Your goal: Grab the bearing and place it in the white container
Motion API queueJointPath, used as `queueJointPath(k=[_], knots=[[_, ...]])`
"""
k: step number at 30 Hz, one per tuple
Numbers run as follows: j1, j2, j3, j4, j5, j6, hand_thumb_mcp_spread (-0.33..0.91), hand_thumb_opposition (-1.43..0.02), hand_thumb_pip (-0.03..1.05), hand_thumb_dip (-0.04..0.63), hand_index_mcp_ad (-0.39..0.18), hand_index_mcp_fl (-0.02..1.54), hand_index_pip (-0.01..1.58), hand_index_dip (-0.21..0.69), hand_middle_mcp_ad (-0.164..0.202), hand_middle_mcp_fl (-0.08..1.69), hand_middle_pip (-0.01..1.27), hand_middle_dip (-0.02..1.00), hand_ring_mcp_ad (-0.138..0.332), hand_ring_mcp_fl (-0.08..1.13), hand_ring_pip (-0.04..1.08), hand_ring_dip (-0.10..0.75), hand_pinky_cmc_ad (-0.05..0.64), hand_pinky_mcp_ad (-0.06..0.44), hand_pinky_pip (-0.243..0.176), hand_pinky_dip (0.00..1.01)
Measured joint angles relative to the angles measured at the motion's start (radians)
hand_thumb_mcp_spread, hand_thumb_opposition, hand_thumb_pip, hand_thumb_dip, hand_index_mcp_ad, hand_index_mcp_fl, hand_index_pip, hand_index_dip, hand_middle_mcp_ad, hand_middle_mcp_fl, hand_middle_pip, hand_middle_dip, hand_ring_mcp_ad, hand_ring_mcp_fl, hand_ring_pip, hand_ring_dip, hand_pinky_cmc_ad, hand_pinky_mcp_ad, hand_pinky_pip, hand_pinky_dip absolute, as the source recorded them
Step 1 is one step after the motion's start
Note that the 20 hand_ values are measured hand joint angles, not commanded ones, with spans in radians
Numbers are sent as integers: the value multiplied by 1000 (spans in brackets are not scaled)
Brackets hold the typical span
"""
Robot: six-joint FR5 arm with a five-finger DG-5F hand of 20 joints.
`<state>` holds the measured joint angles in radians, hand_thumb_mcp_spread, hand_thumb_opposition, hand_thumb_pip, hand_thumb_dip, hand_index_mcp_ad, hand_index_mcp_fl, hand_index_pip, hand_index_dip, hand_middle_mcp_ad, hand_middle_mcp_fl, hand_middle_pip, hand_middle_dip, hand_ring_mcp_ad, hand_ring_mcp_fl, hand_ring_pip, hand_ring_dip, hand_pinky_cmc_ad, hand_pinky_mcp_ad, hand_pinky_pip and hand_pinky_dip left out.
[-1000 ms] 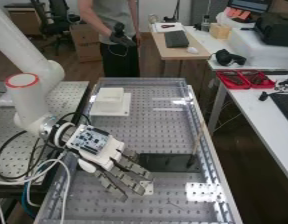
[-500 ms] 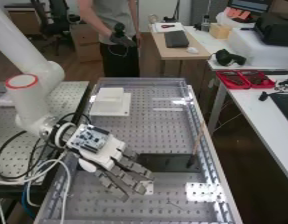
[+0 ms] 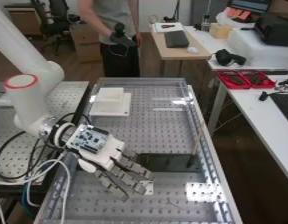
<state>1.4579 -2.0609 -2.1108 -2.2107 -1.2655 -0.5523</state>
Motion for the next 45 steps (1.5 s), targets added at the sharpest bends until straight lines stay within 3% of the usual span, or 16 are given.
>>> queueJointPath(k=[24, 36, 45], knots=[[6, 10, -5, 40, 4, -14, 330, -808, 661, 246, -63, 318, 1492, 87, 42, 54, 133, 227, 140, 0, 150, 108, 379, 295, -94, 471], [21, 138, -39, 72, -26, -41, 335, -822, 661, 246, -65, 316, 1473, 87, 42, 101, 133, 227, 138, -2, 138, 108, 380, 293, -91, 468], [87, 285, -83, 28, -32, -66, 337, -829, 661, 246, -65, 321, 1478, 87, 42, 112, 133, 227, 136, -2, 138, 112, 380, 295, -89, 466]])
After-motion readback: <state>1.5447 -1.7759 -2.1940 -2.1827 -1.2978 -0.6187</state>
